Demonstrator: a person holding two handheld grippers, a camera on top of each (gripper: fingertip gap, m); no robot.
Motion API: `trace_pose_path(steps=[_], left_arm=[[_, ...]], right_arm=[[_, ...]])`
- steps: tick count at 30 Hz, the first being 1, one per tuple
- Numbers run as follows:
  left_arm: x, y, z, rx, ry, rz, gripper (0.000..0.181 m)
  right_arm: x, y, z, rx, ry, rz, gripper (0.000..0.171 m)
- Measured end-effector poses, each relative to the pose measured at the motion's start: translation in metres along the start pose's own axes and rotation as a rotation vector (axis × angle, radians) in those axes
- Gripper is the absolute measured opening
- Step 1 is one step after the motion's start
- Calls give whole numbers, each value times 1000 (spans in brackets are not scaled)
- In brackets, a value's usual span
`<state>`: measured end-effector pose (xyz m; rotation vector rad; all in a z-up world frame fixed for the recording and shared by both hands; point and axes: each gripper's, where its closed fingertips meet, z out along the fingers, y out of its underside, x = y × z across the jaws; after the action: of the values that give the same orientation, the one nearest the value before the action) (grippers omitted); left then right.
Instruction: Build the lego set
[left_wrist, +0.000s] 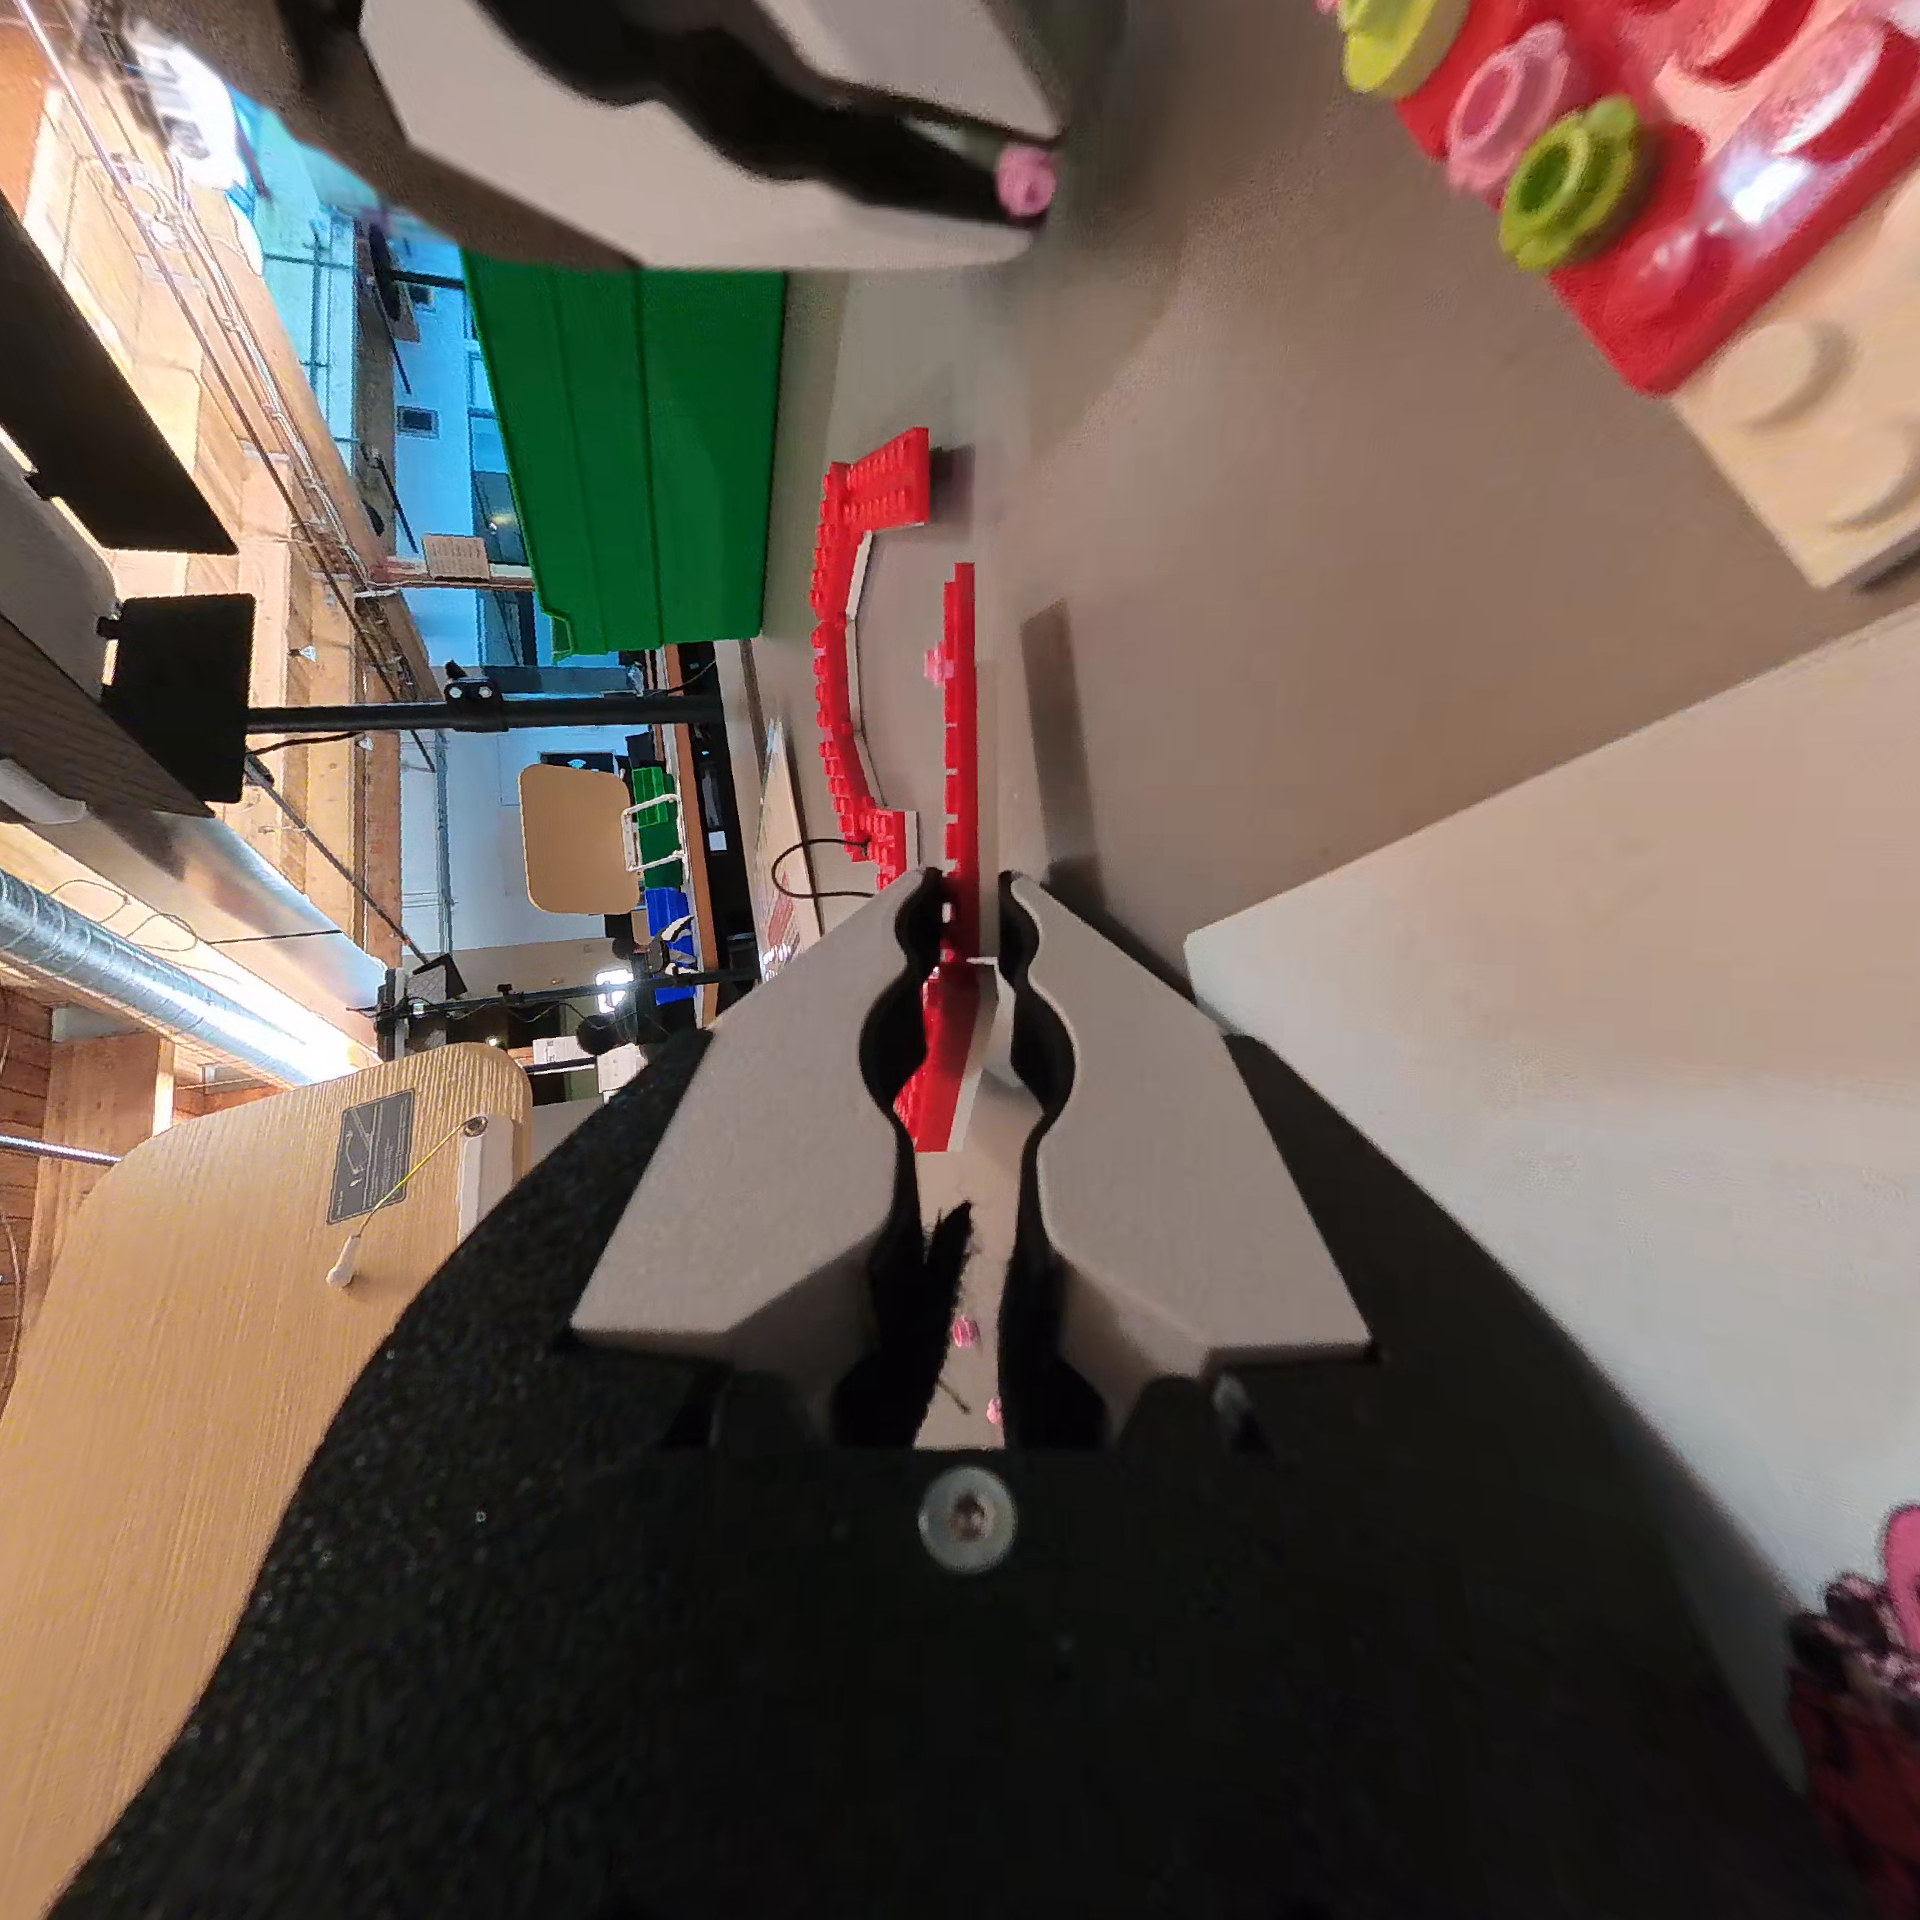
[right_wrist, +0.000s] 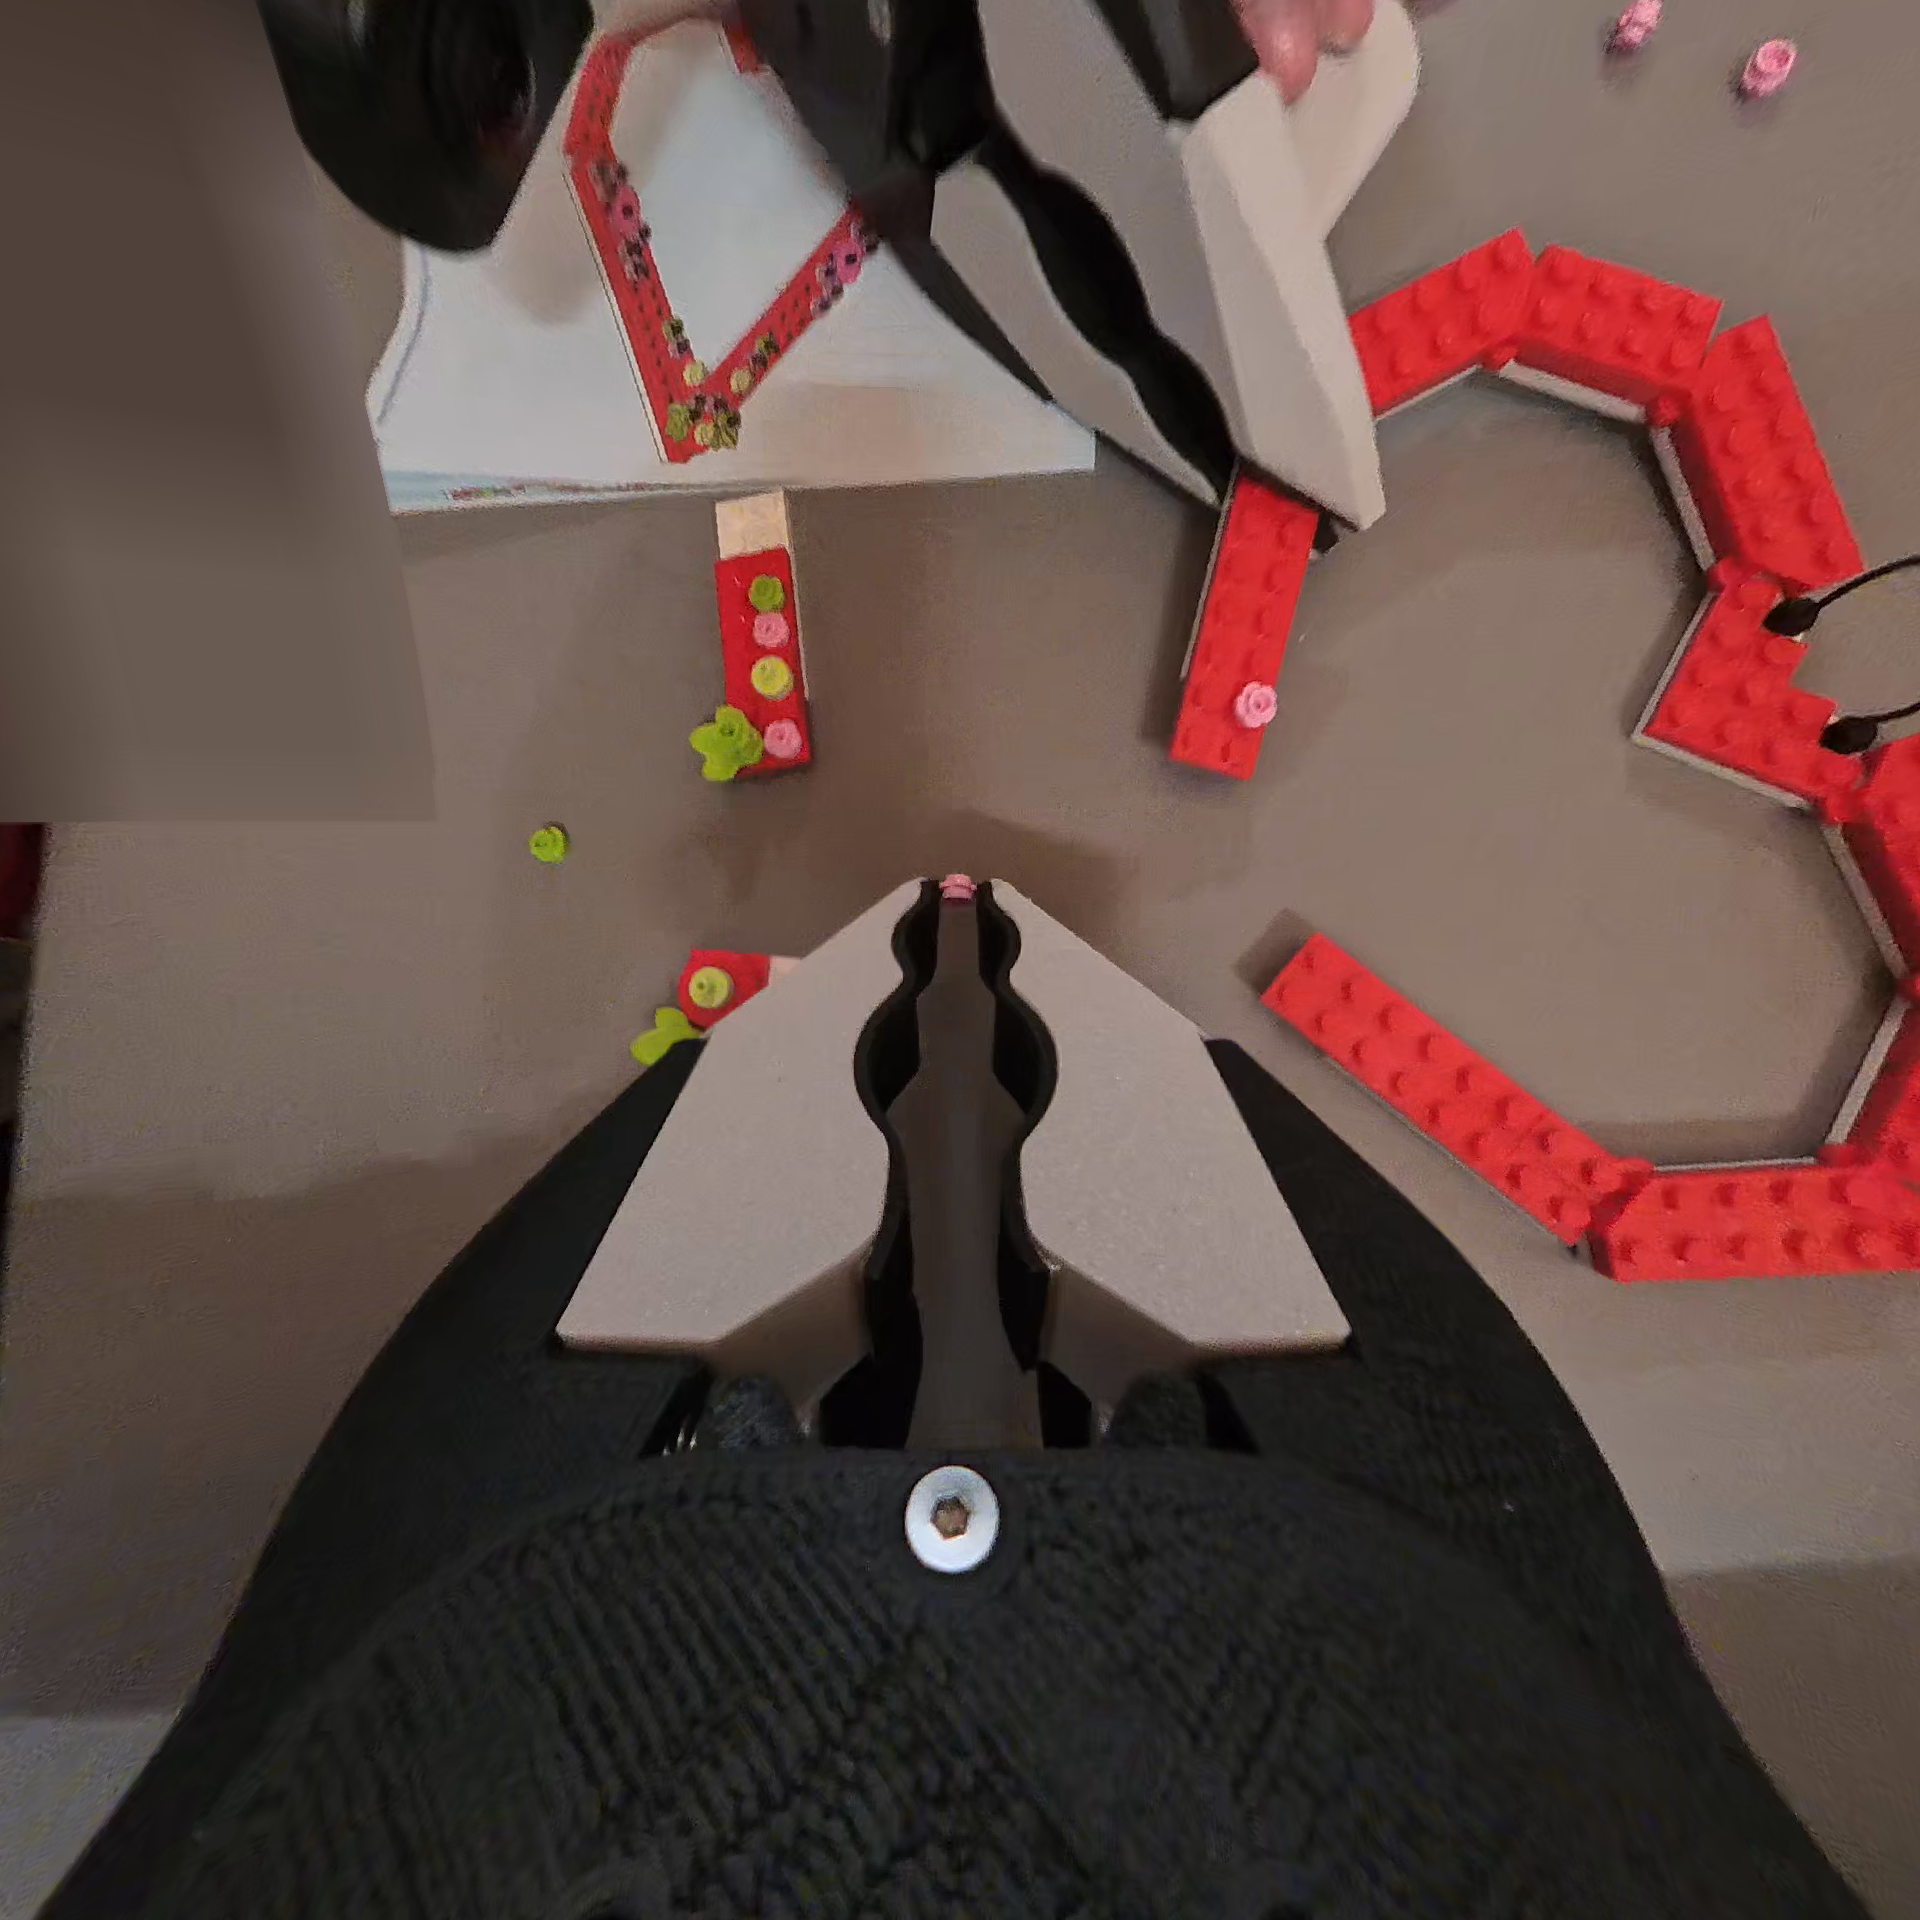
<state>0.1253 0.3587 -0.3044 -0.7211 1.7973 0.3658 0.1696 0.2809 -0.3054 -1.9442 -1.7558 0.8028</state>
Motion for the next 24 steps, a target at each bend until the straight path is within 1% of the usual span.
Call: trace_pose_path(steps=[4,9,15,21,24], left_arm=[[0,0,0,-1,-1,-1,7],[0,0,0,-2,-1,-1,7],[0,0,0,-2,1,-2,7],[0,0,0,-1,1,-4,7],[0,0,0,-1,1,-3,7]], right_arm=[[1,7,4,14,64,-53,5],[3,10,1,32,89,-65,8],[3,18,-5,-31,97,-27,13],[2,26,-11,-107,161,-38,16],[5,28,-15,-117,208,-51,16]])
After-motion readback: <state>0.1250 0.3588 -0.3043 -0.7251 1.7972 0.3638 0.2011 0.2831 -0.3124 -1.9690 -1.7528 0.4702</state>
